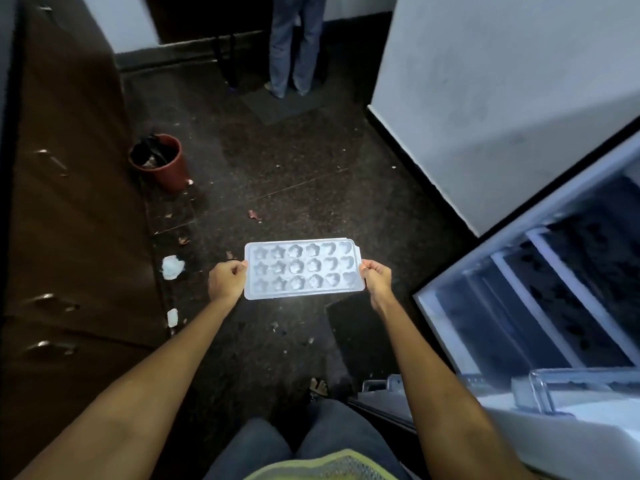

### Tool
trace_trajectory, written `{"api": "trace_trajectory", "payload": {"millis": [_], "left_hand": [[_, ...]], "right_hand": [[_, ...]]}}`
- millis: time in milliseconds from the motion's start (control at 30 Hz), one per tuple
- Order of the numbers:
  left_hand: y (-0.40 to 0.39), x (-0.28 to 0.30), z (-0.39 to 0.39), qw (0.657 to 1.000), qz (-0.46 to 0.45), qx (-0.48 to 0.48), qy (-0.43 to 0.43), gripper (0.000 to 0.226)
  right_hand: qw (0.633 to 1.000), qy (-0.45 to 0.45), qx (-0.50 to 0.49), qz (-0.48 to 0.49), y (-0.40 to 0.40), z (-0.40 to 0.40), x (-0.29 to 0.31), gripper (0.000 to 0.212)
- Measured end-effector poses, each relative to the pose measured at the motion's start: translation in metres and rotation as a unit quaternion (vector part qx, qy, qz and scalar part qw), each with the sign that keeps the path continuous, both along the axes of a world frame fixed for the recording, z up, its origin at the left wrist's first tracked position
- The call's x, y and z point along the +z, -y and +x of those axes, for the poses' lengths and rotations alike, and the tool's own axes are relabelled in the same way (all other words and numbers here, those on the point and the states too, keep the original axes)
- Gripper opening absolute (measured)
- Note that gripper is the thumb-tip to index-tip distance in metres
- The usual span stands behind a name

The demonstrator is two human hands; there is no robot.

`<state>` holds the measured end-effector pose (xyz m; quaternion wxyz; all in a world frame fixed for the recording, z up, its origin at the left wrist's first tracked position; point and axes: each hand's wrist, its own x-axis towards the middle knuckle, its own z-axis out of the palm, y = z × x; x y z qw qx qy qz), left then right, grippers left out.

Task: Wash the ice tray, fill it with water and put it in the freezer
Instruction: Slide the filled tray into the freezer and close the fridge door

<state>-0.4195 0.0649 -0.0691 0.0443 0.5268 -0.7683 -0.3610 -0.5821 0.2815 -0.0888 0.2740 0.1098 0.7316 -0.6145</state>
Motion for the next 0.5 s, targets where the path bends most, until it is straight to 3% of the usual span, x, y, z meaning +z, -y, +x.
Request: {"api": "trace_trajectory", "payload": {"millis": [300,500], "left_hand": [[-0.011,-0.009,-0.095,0.99,0.015,-0.139,-0.032,0.036],[-0.028,-0.012,-0.17,0.962,0.039,-0.268,-0.041,0.037]], "right_hand": [[0.993,-0.005,-0.114,0.016,-0.058,-0.028,0.003,0.028],[0.974,-0.01,-0.224,0.043,-0.098,-0.036,0.009,0.027]]}}
